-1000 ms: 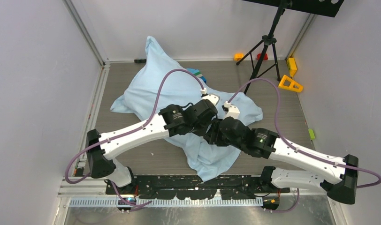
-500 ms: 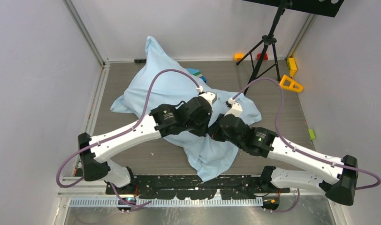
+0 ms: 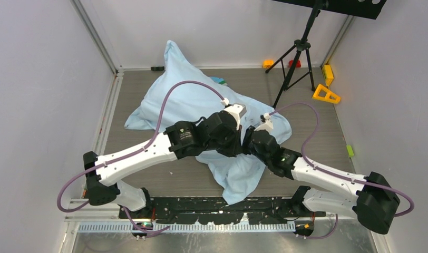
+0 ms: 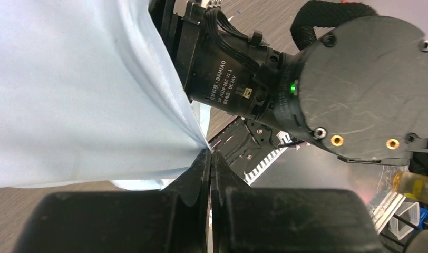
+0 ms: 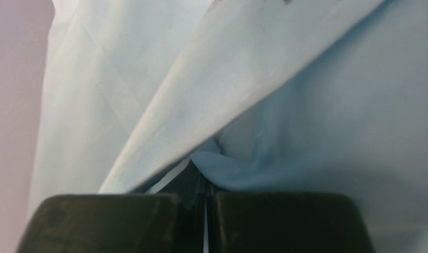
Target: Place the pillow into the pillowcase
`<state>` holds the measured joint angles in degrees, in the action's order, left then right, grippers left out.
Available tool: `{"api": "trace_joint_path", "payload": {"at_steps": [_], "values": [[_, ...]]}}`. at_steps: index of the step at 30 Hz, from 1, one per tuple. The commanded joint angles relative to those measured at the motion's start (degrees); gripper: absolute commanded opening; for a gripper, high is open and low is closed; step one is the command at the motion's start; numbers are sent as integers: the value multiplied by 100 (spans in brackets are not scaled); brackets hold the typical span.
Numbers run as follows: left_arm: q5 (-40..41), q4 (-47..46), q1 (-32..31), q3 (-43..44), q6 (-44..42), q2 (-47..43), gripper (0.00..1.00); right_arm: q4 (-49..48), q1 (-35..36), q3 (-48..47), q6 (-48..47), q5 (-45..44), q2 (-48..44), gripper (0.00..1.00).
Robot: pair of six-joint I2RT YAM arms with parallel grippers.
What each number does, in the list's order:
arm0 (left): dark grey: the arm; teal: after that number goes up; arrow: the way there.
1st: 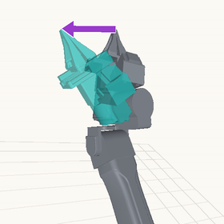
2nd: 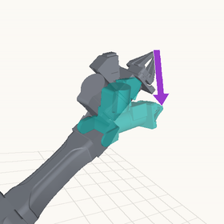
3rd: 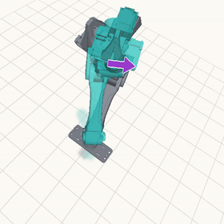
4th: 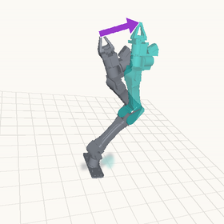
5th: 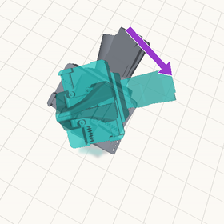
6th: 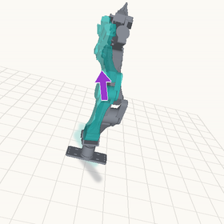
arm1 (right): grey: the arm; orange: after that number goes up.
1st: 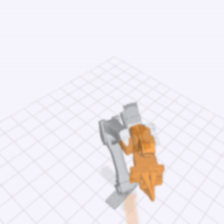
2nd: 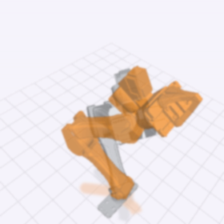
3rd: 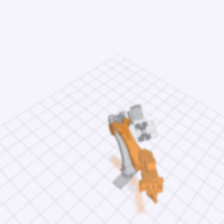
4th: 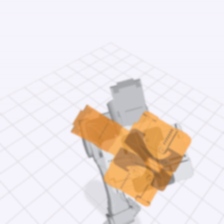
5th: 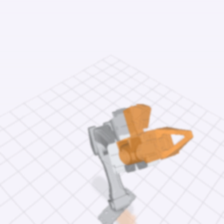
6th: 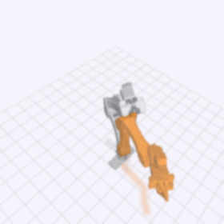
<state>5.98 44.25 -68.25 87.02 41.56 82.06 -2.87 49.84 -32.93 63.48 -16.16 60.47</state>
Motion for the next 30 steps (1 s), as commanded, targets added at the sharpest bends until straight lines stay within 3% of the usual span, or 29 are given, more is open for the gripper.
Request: {"api": "trace_joint_path", "payload": {"at_steps": [1,5,10,18,22,30], "values": [[-449,-872,-97,-135,351,85,0,-804,-14,110,136,-79,-402,6],[-428,-1055,-36,-238,419,170,0,-4,37,31,-89,-261,-1030,35],[-344,-1310,106,-380,458,122,0,909,80,-85,-309,-382,-1506,47],[-654,-1716,302,-730,622,132,0,2098,85,-331,-278,-755,-1891,49],[-825,-2590,328,-1352,724,-236,0,2100,79,-222,-208,-846,-1908,39],[-933,-2795,515,-1728,854,-499,0,2219,78,-345,-297,-1163,-2335,34]]}}
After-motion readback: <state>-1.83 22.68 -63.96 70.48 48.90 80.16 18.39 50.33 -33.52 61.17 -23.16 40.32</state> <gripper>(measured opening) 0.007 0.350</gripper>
